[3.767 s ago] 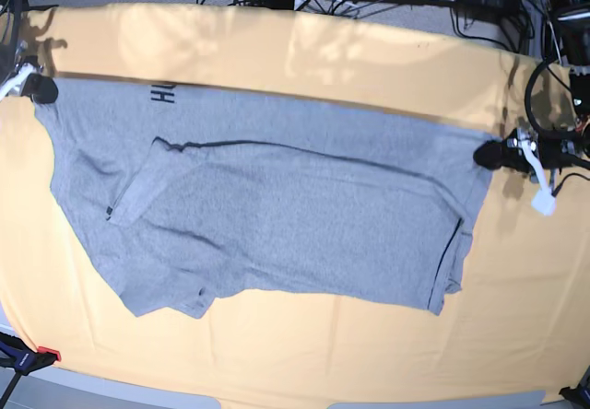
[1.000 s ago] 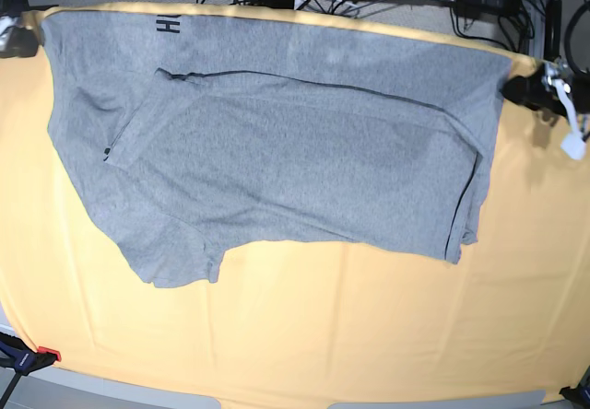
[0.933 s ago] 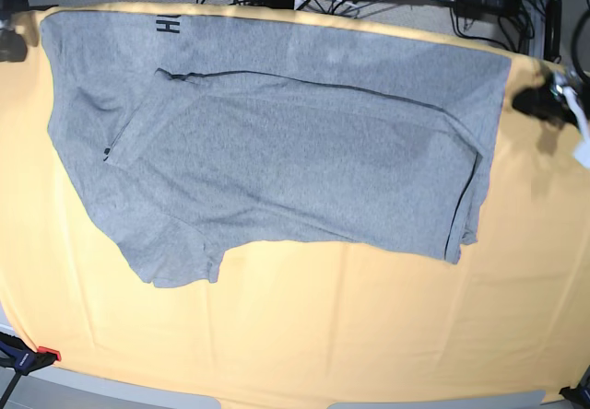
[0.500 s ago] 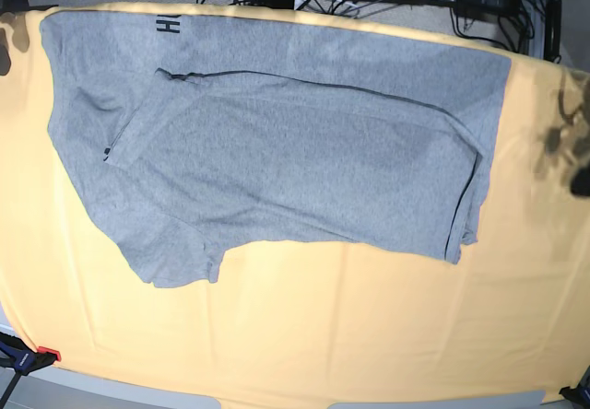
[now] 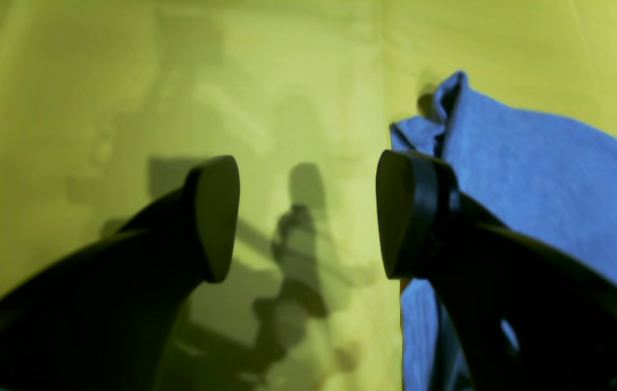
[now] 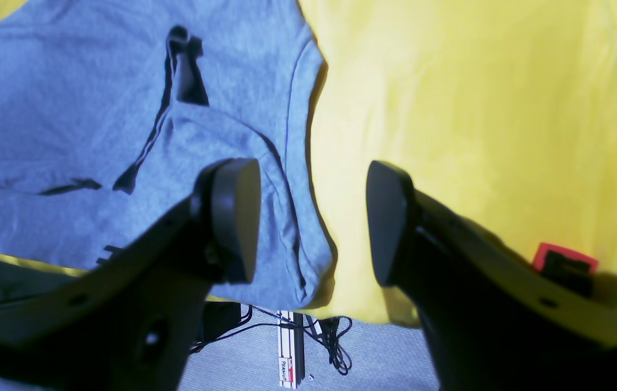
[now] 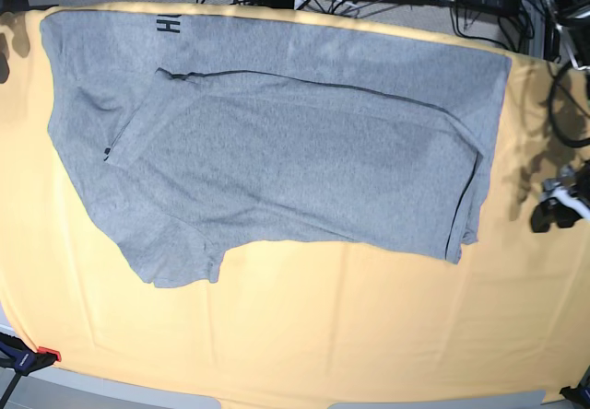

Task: Layout the t-shirt on the table in an organized manner, then fold the t-shirt properly
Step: 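Release both corners and raise the grippers off the shirt, then grasp the shirt's hem-side edge with both grippers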

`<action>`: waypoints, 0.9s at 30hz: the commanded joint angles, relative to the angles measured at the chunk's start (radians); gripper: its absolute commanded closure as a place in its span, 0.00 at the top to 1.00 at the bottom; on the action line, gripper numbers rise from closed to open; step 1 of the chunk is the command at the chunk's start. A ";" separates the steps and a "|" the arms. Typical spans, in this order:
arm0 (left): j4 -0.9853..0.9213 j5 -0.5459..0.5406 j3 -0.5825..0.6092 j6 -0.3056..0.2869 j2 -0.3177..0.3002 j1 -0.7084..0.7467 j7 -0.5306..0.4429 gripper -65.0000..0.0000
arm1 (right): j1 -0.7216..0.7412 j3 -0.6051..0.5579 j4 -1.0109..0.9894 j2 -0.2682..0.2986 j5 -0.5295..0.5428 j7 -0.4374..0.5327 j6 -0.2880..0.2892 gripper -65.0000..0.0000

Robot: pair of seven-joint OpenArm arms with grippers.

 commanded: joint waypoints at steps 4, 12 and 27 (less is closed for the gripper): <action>0.012 0.070 0.015 0.052 0.057 -0.076 -0.025 0.62 | -0.003 0.010 0.014 0.025 0.025 0.018 0.005 0.51; -0.191 0.136 0.024 0.056 0.155 -0.224 -0.057 0.62 | -0.003 0.010 0.014 0.025 0.025 0.018 0.005 0.51; -0.539 -0.002 0.120 -0.179 0.216 -0.323 0.009 0.62 | 0.054 0.010 0.014 0.024 0.025 0.018 0.005 0.51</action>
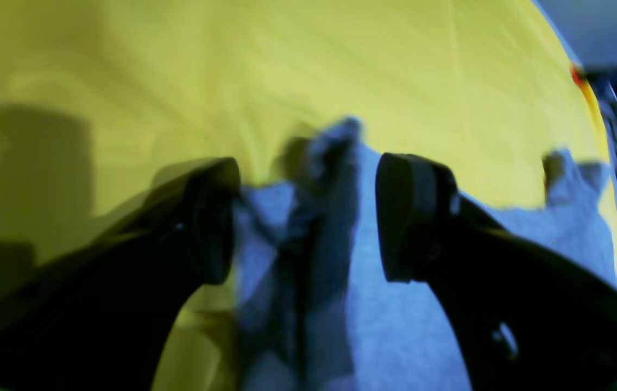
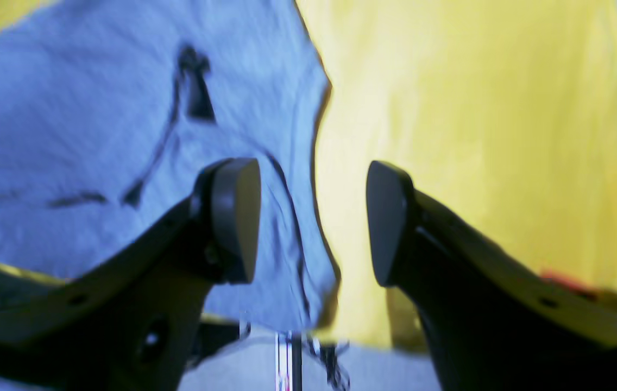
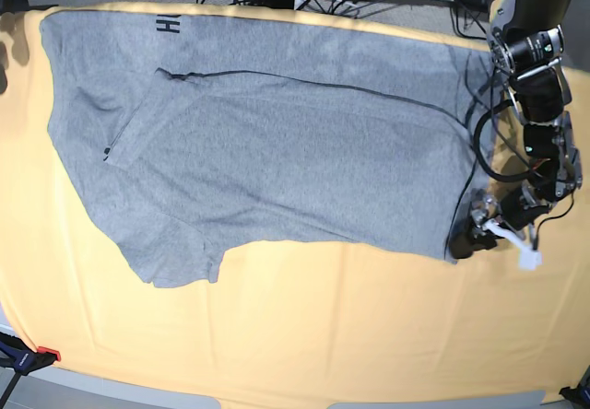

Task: Layout the t-shirt on the table in an organized manner, then fold the t-shirt properly
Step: 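Grasp the shirt's hem-side edge with both grippers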

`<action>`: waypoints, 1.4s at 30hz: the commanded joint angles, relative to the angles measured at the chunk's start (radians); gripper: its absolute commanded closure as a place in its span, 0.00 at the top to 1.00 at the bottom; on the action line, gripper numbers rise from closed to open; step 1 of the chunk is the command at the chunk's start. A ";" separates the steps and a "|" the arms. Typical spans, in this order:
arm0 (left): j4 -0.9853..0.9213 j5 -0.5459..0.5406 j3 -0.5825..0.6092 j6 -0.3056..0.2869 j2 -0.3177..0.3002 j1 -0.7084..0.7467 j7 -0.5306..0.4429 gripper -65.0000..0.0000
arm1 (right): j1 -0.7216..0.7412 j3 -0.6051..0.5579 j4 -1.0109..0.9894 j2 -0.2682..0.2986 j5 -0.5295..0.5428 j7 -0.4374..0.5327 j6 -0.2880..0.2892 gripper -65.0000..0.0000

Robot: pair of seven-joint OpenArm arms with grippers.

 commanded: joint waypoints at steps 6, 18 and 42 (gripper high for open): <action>0.004 0.004 0.166 -0.033 -0.001 -0.043 0.039 0.62 | 0.016 0.010 0.014 0.025 0.023 0.018 0.005 0.51; 0.004 0.121 0.180 0.105 -0.002 -0.127 -0.021 0.00 | 0.154 -0.075 0.013 0.022 -0.055 0.100 0.005 0.51; 0.004 0.121 0.180 0.103 -0.002 -0.124 -0.013 0.00 | 0.944 -0.675 -0.842 -0.003 -0.650 0.483 -0.147 0.53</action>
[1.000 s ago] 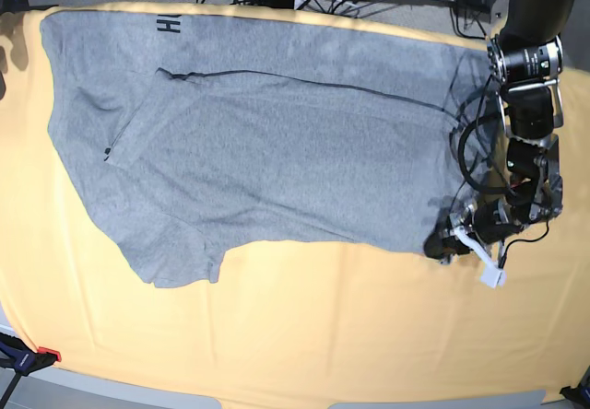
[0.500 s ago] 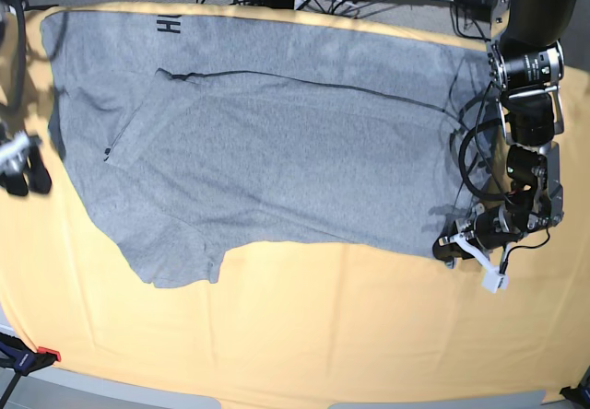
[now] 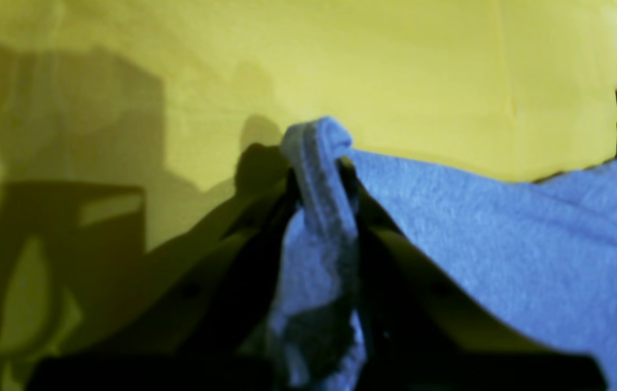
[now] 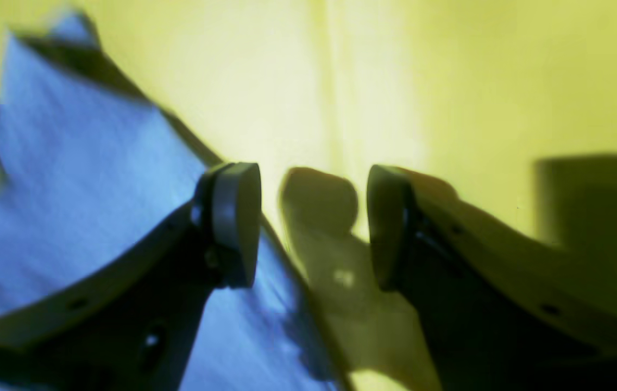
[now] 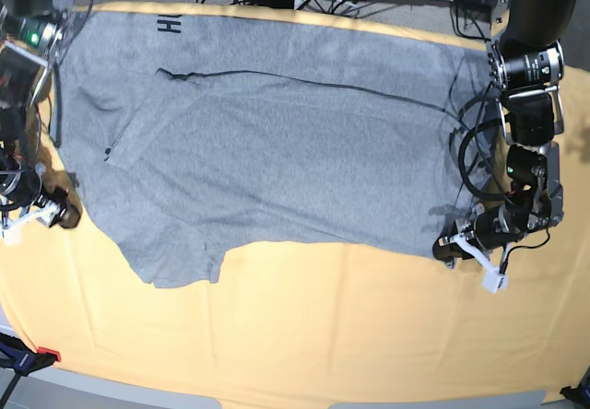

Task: Layout the t-shirt on the table in an organized manner, then fold the t-shirt properly
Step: 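Grasp the shirt's hem-side edge with both grippers, then lift the held hem edge and fold it over toward the collar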

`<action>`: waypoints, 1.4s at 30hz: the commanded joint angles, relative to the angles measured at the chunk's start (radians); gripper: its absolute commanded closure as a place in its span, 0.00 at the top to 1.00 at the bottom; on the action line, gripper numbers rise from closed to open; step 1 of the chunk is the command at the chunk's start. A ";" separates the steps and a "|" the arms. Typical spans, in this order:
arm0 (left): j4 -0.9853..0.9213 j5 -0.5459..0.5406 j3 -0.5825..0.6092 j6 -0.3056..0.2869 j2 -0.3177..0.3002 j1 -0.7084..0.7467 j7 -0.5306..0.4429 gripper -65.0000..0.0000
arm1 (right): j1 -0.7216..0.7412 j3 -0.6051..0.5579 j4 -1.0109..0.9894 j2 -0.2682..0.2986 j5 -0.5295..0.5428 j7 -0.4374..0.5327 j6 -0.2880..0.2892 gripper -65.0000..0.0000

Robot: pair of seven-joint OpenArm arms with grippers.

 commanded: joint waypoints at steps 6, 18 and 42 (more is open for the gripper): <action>0.011 0.005 -0.002 0.003 -0.014 -0.027 -0.002 0.00 | 0.117 0.050 -0.214 0.010 0.107 -0.052 0.132 0.56; 0.011 0.004 -0.002 0.003 -0.014 -0.028 -0.003 0.00 | 0.119 -0.075 -0.216 -0.035 0.102 -0.169 0.154 0.35; 0.011 0.040 -0.002 -0.107 -0.014 -0.059 -0.170 0.00 | 0.268 -0.097 -0.124 -0.036 -0.310 0.249 -0.011 0.00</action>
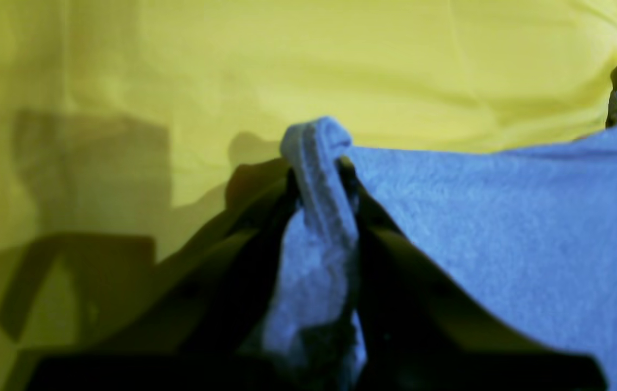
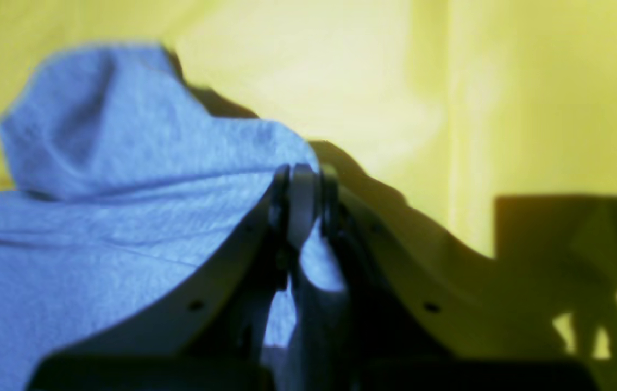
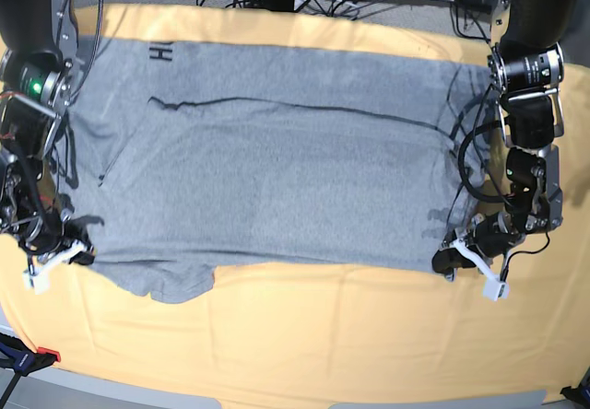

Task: Layout the t-shirt on the table in an organized manner, then fold the t-shirt properly
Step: 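Lift the held hem edge and fold it over toward the collar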

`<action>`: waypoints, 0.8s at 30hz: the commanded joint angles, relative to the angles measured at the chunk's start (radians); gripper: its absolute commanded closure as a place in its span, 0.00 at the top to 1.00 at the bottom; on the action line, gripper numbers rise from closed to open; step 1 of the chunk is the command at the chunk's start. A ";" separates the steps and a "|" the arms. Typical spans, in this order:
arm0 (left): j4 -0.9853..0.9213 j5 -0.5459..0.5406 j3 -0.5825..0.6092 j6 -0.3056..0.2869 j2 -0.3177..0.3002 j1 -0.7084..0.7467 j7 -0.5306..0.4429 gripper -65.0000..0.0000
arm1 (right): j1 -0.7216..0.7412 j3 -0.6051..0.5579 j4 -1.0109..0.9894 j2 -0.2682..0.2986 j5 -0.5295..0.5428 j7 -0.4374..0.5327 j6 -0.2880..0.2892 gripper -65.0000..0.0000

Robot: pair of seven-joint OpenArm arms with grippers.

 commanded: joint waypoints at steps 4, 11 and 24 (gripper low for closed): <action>0.013 0.016 -0.002 -0.005 -0.017 -0.069 -0.069 0.00 | 0.061 0.004 0.019 0.026 0.012 0.041 -0.009 0.00; 0.013 0.077 0.012 -0.005 -0.017 -0.156 -0.127 0.00 | 0.063 0.004 0.019 0.026 0.012 0.052 0.047 0.00; 0.013 0.002 0.200 -0.110 -0.014 -0.208 0.003 0.00 | 0.093 0.003 0.021 0.031 0.117 -0.089 0.158 0.00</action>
